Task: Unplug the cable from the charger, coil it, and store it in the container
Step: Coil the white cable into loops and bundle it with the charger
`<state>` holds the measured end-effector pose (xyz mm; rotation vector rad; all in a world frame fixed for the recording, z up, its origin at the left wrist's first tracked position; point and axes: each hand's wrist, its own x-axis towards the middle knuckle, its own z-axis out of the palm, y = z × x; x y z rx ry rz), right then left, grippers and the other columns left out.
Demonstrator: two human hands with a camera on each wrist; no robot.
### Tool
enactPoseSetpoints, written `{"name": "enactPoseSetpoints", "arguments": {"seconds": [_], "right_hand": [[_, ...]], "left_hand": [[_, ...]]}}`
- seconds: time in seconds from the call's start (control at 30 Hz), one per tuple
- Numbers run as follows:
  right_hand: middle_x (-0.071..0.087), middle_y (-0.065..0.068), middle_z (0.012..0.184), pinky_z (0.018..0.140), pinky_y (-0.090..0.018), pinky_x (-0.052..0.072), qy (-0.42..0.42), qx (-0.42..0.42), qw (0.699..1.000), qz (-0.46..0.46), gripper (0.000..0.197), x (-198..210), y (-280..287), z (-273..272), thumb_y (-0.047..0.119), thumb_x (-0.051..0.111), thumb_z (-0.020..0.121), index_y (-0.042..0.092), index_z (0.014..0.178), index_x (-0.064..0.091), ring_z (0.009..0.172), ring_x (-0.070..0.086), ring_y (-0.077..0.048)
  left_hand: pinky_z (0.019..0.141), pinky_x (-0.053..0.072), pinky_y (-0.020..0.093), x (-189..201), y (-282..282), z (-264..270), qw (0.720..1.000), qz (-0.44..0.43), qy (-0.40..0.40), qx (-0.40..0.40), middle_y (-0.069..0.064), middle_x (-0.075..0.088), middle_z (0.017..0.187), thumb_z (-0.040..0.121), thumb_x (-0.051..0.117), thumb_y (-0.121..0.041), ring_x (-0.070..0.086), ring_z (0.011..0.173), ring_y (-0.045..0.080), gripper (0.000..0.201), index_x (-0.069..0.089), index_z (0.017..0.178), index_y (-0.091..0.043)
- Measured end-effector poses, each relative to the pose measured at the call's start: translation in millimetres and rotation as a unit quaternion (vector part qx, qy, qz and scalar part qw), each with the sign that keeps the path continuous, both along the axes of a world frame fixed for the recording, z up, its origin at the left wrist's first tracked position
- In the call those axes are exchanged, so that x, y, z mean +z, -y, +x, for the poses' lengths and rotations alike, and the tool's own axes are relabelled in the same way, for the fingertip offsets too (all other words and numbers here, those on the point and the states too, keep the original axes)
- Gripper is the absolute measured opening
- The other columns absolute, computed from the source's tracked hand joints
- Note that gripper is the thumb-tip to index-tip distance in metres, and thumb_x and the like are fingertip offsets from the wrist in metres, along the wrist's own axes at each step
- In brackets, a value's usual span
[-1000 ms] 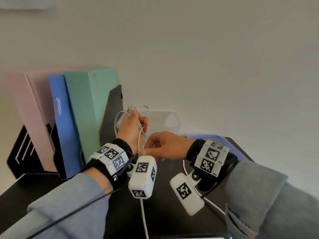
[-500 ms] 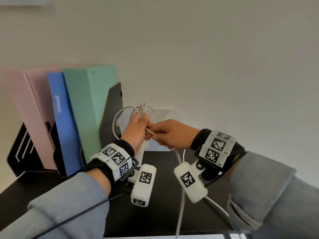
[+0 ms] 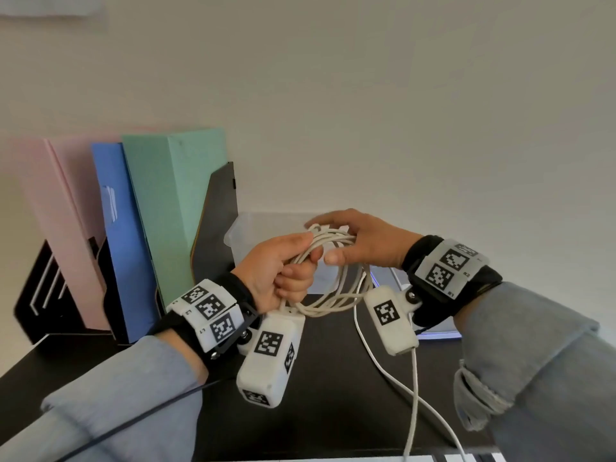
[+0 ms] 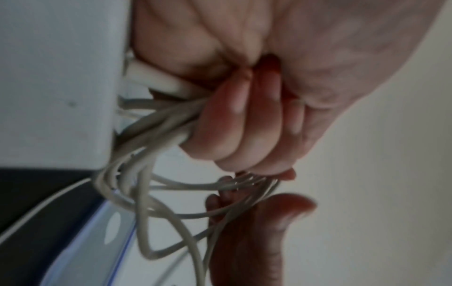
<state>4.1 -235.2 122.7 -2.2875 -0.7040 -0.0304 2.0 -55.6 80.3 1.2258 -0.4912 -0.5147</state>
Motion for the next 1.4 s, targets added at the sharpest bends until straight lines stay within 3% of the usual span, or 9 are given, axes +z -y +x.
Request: {"name": "enactPoseSetpoints", "arguments": {"seconds": [0.1,0.27,0.37,0.5,0.63,0.77,0.9,1.1,1.4], "right_hand": [[0.06,-0.017,0.095,0.073,-0.028,0.047,0.011,-0.019,0.998,-0.054,0.032,-1.9,0.0,-2.6,0.018,0.079,0.071,0.005,0.098,0.065,0.079,0.057,-0.021],[0.061,0.004,0.072,0.065,-0.016,0.045,-0.037,-0.09,0.995,0.017,0.017,-14.6,5.1,10.5,0.016,0.065,0.083,0.006,0.096,0.068,0.06,0.055,-0.002],[0.072,-0.002,0.083,0.067,-0.016,0.055,-0.089,-0.038,0.992,0.083,0.017,-15.3,4.1,8.8,0.0,0.06,0.082,0.01,0.095,0.061,0.067,0.066,-0.003],[0.073,-0.006,0.081,0.057,-0.024,0.055,-0.05,-0.033,0.995,0.085,0.024,-16.6,0.8,10.9,-0.003,0.055,0.084,0.019,0.082,0.047,0.061,0.069,-0.017],[0.07,-0.004,0.072,0.052,-0.026,0.053,0.007,-0.076,0.995,0.07,0.012,-22.9,-0.8,16.5,0.007,0.058,0.086,0.017,0.087,0.051,0.049,0.062,-0.011],[0.07,-0.011,0.078,0.036,-0.022,0.044,-0.14,-0.073,0.98,0.123,0.02,-30.3,5.7,13.7,0.03,0.059,0.09,0.012,0.096,0.052,0.042,0.062,-0.016],[0.068,-0.004,0.065,0.04,-0.022,0.027,-0.206,-0.076,0.967,0.127,0.029,-34.4,27.5,18.7,0.038,0.056,0.089,0.009,0.096,0.055,0.029,0.036,-0.011],[0.044,-0.003,0.057,0.035,-0.017,0.021,-0.161,-0.172,0.94,0.246,0.019,-39.6,50.8,29.6,0.02,0.058,0.09,0.01,0.075,0.058,0.035,0.027,-0.007],[0.059,0.0,0.069,0.052,-0.023,0.037,0.044,-0.327,0.936,0.126,0.008,-41.5,48.0,30.4,0.021,0.056,0.087,0.013,0.085,0.057,0.06,0.053,-0.015]], "left_hand": [[0.034,0.016,0.014,-0.4,-3.7,0.8,0.998,-0.028,-0.021,-0.045,-0.011,0.031,0.037,0.082,0.05,-0.037,0.021,0.028,0.001,0.029,0.054,0.063,-0.015],[0.03,0.02,0.014,3.7,-10.1,5.8,0.992,-0.104,-0.05,-0.045,-0.01,0.027,0.037,0.058,0.082,-0.041,0.013,0.032,0.005,0.035,0.057,0.06,-0.017],[0.028,0.022,0.012,3.3,-11.2,10.7,0.991,-0.122,-0.046,-0.007,-0.011,0.033,0.035,0.053,0.085,-0.04,0.025,0.025,0.001,0.037,0.057,0.059,-0.017],[0.028,0.021,0.013,2.3,-8.2,11.8,0.989,-0.129,-0.068,0.033,-0.01,0.032,0.035,0.077,0.06,-0.039,0.027,0.024,0.001,0.03,0.056,0.059,-0.016],[0.028,0.018,0.015,3.4,-2.1,8.7,0.986,-0.13,-0.088,0.062,-0.009,0.029,0.034,0.083,0.046,-0.037,0.024,0.024,0.002,0.031,0.05,0.061,-0.016],[0.028,0.017,0.015,6.4,-9.0,9.4,0.988,-0.105,-0.091,0.065,-0.009,0.029,0.035,0.089,0.042,-0.037,0.024,0.024,0.002,0.032,0.046,0.065,-0.016],[0.029,0.016,0.015,11.5,-23.5,16.0,0.987,-0.104,-0.081,0.097,-0.009,0.028,0.035,0.093,0.037,-0.036,0.023,0.025,0.002,0.035,0.045,0.064,-0.017],[0.029,0.016,0.015,20.2,-46.4,20.5,0.974,-0.16,-0.062,0.15,-0.007,0.028,0.034,0.081,0.046,-0.036,0.014,0.027,0.005,0.025,0.044,0.063,-0.018],[0.029,0.02,0.014,26.1,-61.4,23.0,0.949,-0.239,-0.087,0.186,-0.006,0.029,0.034,0.097,0.033,-0.039,0.024,0.025,0.007,0.05,0.05,0.056,-0.018]]}}
